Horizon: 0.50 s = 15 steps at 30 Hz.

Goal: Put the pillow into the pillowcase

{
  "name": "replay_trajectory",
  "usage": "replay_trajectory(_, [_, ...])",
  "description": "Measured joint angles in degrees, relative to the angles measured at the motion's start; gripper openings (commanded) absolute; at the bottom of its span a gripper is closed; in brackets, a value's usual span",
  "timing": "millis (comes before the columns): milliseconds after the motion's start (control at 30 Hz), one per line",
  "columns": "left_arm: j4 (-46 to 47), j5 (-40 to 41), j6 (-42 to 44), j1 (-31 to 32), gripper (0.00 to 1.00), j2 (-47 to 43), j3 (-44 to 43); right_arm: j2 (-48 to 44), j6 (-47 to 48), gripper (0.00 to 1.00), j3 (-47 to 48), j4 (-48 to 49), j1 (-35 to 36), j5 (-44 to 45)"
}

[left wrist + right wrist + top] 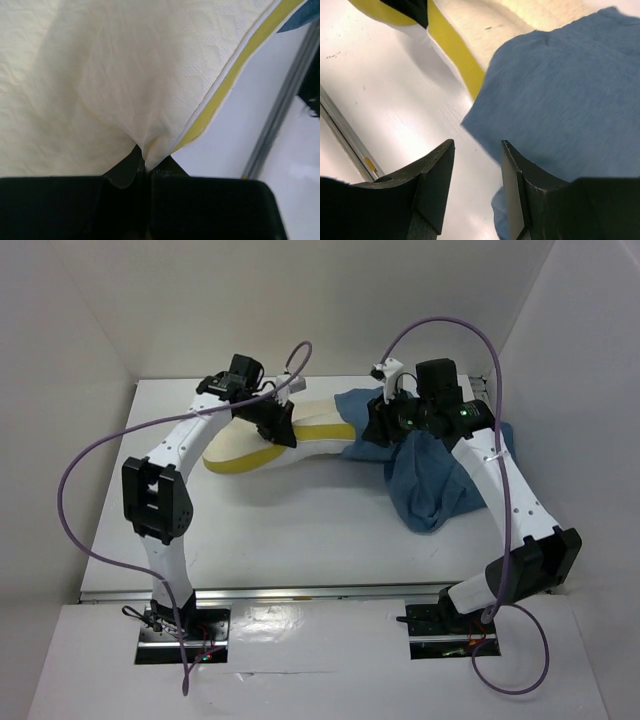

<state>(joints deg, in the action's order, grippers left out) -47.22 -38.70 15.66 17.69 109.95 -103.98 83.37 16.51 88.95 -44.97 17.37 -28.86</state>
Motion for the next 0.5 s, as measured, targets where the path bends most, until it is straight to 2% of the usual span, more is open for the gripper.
replay_trajectory(200, [-6.3, -7.3, -6.8, -1.8, 0.0, 7.5, -11.8, -1.5, -2.4, 0.53, 0.3, 2.7, 2.8, 5.6])
replay_trajectory(500, [-8.4, -9.8, -8.5, -1.2, 0.0, 7.7, -13.3, 0.1, -6.0, 0.53, 0.3, 5.1, 5.8, 14.9])
